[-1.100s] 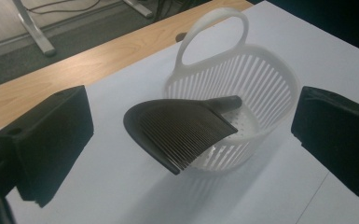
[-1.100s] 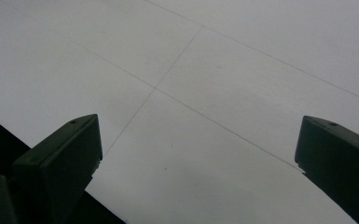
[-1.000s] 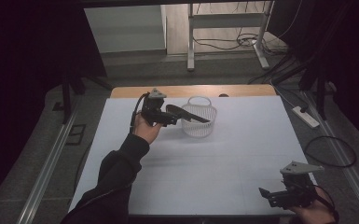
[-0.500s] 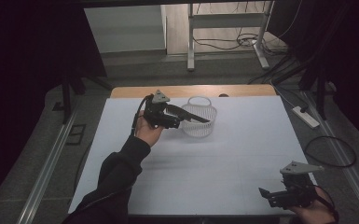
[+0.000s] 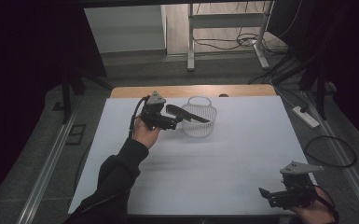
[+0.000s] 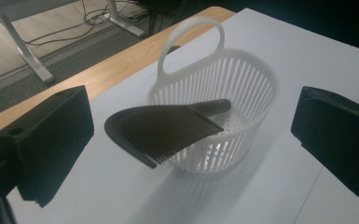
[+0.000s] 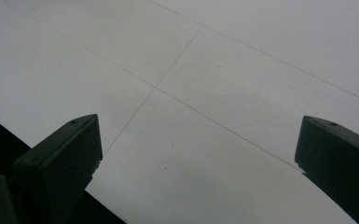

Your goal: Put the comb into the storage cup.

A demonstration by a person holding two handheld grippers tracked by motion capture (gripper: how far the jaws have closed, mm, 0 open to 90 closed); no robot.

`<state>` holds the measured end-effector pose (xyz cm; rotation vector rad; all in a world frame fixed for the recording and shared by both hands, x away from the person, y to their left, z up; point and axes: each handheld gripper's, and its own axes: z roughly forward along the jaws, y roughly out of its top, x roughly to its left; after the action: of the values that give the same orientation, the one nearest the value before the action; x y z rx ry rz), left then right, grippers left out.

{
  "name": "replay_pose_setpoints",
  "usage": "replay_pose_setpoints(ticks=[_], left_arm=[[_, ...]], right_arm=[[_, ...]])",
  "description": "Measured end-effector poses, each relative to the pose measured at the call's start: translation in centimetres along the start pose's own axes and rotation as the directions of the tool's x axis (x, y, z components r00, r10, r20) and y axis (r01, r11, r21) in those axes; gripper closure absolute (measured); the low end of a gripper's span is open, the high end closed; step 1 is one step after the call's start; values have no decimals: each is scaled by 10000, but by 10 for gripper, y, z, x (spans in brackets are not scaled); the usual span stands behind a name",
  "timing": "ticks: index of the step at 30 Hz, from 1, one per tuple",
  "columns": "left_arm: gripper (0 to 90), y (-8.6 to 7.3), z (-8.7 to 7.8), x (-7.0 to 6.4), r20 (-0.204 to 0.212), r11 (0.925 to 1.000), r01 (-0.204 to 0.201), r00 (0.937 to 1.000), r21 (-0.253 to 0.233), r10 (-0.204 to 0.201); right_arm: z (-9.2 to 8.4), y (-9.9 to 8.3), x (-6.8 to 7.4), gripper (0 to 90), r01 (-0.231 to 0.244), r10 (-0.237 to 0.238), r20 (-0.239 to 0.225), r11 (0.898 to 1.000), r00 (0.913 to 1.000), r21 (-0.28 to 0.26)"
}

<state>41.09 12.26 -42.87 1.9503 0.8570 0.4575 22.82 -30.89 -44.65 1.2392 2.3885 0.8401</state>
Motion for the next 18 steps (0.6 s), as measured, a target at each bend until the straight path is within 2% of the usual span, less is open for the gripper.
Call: replay_pose_setpoints(ticks=[5, 15, 18], left_arm=[[0, -5, -5, 2, -6, 9998, 212, 9998, 0, -212], [0, -20, -8, 0, -141, 9998, 193, 9997, 100, -191], [0, -20, -10, 0, -190, 9998, 122, 9997, 138, -119]], right_arm=[[0, 0, 0, 9, -4, 4, -3, 10000, 10000, -10], [-1, 0, -1, 0, -81, 81, 10, 9999, 10000, -106], [-1, 0, -1, 0, -82, 82, 9, 9999, 10000, -145]])
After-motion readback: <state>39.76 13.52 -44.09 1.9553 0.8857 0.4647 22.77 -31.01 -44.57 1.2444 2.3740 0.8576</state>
